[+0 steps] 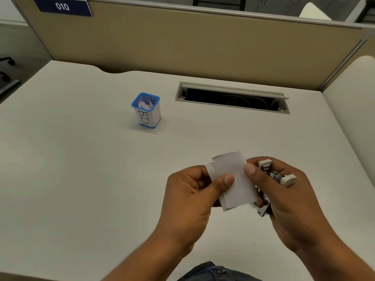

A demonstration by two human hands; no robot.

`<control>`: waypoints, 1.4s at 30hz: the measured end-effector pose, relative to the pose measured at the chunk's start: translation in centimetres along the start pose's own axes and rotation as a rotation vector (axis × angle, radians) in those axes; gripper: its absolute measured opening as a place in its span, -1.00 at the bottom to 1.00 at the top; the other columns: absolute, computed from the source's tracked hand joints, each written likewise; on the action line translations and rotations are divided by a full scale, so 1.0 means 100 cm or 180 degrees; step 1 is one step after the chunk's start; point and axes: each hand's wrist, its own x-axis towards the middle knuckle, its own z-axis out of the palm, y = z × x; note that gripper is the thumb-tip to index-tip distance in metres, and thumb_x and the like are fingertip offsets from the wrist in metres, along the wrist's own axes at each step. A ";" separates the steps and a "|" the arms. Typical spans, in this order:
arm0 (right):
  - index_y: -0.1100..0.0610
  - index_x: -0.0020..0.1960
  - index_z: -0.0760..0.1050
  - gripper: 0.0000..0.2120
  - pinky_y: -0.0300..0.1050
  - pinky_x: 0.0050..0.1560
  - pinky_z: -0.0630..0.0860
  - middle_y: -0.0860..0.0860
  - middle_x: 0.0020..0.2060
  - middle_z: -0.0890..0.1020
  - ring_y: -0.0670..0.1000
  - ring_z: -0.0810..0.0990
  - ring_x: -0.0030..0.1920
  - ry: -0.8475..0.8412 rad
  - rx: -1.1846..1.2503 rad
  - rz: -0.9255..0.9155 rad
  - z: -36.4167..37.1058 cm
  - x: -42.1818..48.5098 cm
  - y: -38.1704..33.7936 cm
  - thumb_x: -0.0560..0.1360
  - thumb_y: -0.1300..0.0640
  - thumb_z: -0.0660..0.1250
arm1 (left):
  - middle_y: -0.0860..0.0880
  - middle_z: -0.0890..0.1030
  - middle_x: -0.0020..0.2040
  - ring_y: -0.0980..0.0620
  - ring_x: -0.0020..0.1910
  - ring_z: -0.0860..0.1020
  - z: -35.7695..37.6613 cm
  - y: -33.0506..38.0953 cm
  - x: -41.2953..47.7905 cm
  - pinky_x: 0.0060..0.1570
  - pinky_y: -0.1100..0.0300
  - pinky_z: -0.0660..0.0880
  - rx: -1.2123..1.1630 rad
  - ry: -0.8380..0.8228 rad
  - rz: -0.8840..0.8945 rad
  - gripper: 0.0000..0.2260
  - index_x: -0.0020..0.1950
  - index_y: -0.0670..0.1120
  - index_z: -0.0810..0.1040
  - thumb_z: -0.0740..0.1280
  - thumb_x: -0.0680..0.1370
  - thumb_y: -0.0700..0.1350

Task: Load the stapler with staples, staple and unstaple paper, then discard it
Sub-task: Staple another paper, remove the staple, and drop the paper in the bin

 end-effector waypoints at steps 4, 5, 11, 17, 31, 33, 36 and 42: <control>0.09 -0.28 0.63 -0.76 -0.26 -0.53 0.34 0.01 -0.41 0.58 0.01 0.43 -0.41 -0.0107 0.0044 0.0135 0.000 -0.001 -0.001 0.29 -0.09 0.51 | -0.01 0.76 -0.14 0.00 -0.15 0.73 -0.001 0.000 -0.003 -0.26 0.26 0.62 0.0184 -0.0150 0.0040 -0.86 -0.10 0.00 0.74 0.45 0.38 -0.09; 0.09 -0.29 0.62 -0.79 -0.26 -0.54 0.33 0.00 -0.42 0.57 -0.01 0.42 -0.44 -0.0090 0.0069 0.0135 0.000 -0.002 -0.002 0.31 -0.06 0.50 | -0.03 0.76 -0.15 -0.01 -0.16 0.73 -0.001 0.000 -0.004 -0.26 0.26 0.61 0.0202 -0.0172 0.0037 -0.86 -0.09 -0.02 0.74 0.45 0.38 -0.10; 0.09 -0.33 0.60 -0.80 -0.26 -0.52 0.38 0.00 -0.39 0.62 -0.01 0.56 -0.37 -0.0066 0.0144 0.0048 0.001 -0.002 -0.005 0.29 0.01 0.56 | -0.10 0.76 -0.12 -0.07 -0.12 0.73 -0.003 0.002 -0.005 -0.23 0.22 0.61 0.0155 -0.0318 -0.0074 -0.84 0.00 -0.11 0.71 0.42 0.45 -0.19; 0.09 -0.31 0.61 -0.79 -0.23 -0.45 0.46 -0.02 -0.38 0.64 -0.05 0.60 -0.36 -0.0047 0.0202 -0.0008 0.002 -0.003 -0.004 0.22 0.00 0.58 | -0.11 0.76 -0.12 -0.08 -0.13 0.73 -0.003 0.005 -0.008 -0.24 0.22 0.62 0.0062 -0.0336 -0.0157 -0.83 0.00 -0.12 0.71 0.44 0.44 -0.24; 0.12 -0.31 0.65 -0.86 -0.34 -0.44 0.46 0.01 -0.42 0.66 -0.12 0.58 -0.43 -0.0262 -0.0307 -0.0578 0.006 -0.010 -0.008 0.31 0.06 0.52 | 0.02 0.75 -0.17 0.10 -0.16 0.69 -0.005 0.015 -0.003 -0.20 0.34 0.56 0.0416 -0.0184 0.0250 -0.80 -0.13 -0.02 0.75 0.49 0.34 0.05; 0.10 -0.30 0.67 -0.85 -0.30 -0.39 0.52 0.03 -0.39 0.69 -0.09 0.63 -0.39 -0.0277 -0.0479 -0.0656 0.008 -0.011 -0.010 0.30 0.02 0.53 | 0.05 0.74 -0.23 0.14 -0.20 0.67 -0.005 0.017 -0.001 -0.21 0.34 0.55 0.0640 -0.0218 0.0406 -0.86 -0.19 0.00 0.74 0.47 0.37 0.04; 0.08 -0.30 0.68 -0.85 -0.31 -0.38 0.52 0.02 -0.40 0.70 -0.09 0.64 -0.40 -0.0258 -0.0404 -0.0651 0.011 -0.011 -0.011 0.28 0.00 0.52 | 0.06 0.73 -0.25 0.10 -0.22 0.67 -0.005 0.018 0.001 -0.25 0.34 0.54 0.0773 -0.0093 0.0675 -0.88 -0.20 -0.01 0.73 0.46 0.40 0.01; 0.06 -0.32 0.66 -0.92 -0.46 -0.48 0.36 -0.11 -0.54 0.60 -0.19 0.51 -0.55 -0.0556 -0.0258 -0.0507 0.009 -0.014 -0.012 0.31 0.09 0.50 | 0.13 0.71 -0.27 0.17 -0.26 0.64 -0.007 0.020 0.005 -0.30 0.40 0.52 0.0676 0.0420 0.0807 -0.89 -0.22 0.05 0.72 0.45 0.35 0.04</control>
